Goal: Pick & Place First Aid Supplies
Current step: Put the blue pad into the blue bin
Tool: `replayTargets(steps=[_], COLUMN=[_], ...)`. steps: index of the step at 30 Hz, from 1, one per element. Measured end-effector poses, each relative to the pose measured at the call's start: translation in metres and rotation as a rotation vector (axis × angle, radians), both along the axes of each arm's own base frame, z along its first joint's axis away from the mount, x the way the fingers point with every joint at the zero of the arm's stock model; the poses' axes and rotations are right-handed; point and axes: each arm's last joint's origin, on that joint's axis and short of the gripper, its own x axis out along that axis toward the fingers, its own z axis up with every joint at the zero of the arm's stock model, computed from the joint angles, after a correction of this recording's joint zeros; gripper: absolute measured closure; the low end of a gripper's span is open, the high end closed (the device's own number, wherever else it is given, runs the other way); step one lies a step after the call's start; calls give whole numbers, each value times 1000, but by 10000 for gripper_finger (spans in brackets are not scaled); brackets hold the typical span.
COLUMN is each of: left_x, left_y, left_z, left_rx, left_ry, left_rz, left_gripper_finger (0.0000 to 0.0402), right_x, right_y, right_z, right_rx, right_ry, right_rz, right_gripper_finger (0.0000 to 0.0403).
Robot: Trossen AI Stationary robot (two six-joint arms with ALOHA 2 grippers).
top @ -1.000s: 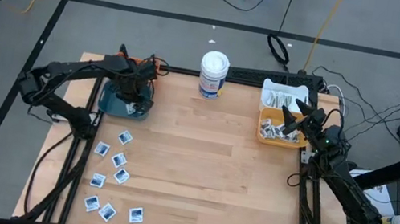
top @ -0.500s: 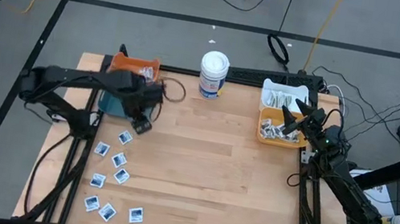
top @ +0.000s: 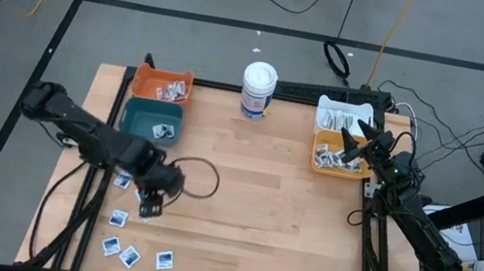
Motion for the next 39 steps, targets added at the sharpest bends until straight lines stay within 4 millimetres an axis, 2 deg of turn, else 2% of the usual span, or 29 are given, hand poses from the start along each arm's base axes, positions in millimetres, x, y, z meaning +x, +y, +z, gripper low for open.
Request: replayTargets(steps=[9,13,19,25,30,34,39], left_x=[-13,1,24,50,62,68,74], left_y=[-41,-63,-97,-136,-159,-168,-178], left_z=[0,-9,-11,-11,-11,-26,-57], left_rx=[-43,-8,3,4,5,39,81], left_ry=[23,84,96,66,36,56,126], left_rz=[14,-39,-81,-104,-95,-59,-66], left_gripper_finger=[179,179,179,179,179,179,179], right_x=[0,0,0,0,0,0,0], right_y=[0,0,0,0,0,0,0], right_z=[0,0,0,0,0,0,0], right_rx=[1,0,0,0,0,0,0], right_ry=[0,0,0,0,0,0,0], right_rz=[0,1,0,0,0,0,0], right_gripper_finger=[66,66,66,66,66,66,66])
